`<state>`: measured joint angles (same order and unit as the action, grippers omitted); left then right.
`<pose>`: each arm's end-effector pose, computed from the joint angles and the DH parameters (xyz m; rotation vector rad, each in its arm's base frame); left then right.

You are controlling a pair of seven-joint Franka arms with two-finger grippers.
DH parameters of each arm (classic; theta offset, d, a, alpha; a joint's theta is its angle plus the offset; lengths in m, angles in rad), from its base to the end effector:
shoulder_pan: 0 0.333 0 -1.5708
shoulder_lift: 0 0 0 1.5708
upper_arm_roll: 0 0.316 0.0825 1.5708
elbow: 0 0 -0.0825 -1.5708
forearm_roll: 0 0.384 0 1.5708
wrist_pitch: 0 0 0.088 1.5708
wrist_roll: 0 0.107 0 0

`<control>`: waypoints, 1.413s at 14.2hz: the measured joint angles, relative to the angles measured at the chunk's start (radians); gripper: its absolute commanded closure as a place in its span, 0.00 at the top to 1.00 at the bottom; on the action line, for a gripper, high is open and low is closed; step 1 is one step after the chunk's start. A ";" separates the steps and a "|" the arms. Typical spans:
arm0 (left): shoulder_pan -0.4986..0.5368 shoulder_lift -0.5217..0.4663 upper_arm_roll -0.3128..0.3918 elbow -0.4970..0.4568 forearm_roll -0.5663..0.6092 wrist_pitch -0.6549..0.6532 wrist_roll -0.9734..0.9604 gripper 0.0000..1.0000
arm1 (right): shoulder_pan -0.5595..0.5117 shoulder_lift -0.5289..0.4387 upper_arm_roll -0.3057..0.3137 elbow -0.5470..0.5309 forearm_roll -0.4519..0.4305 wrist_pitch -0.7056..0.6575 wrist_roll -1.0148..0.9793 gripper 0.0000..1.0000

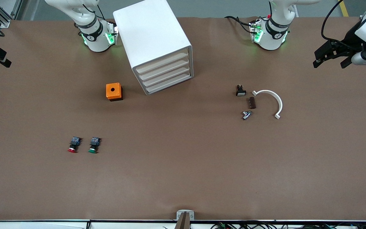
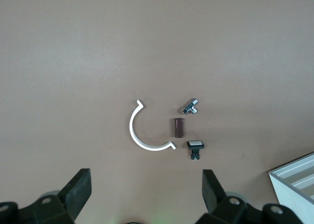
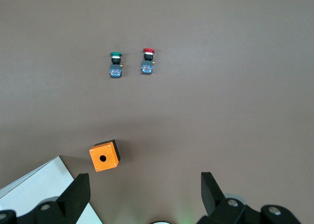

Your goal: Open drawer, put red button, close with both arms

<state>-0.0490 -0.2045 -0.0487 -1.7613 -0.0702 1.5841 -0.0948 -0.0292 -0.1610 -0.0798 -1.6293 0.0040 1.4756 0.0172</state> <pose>0.4871 -0.0578 0.6425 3.0788 -0.0031 0.0326 0.4900 -0.0570 0.6729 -3.1190 0.1949 -0.0118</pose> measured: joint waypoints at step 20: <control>-0.056 0.331 -0.053 0.039 0.027 -0.018 -0.023 0.99 | 0.002 0.000 0.009 0.000 0.002 0.000 -0.009 1.00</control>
<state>-0.1054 0.1265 -0.1016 -1.7223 -0.0427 1.5663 -0.1180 -0.0269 -0.1609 -0.0710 -1.6292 0.0056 1.4755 0.0077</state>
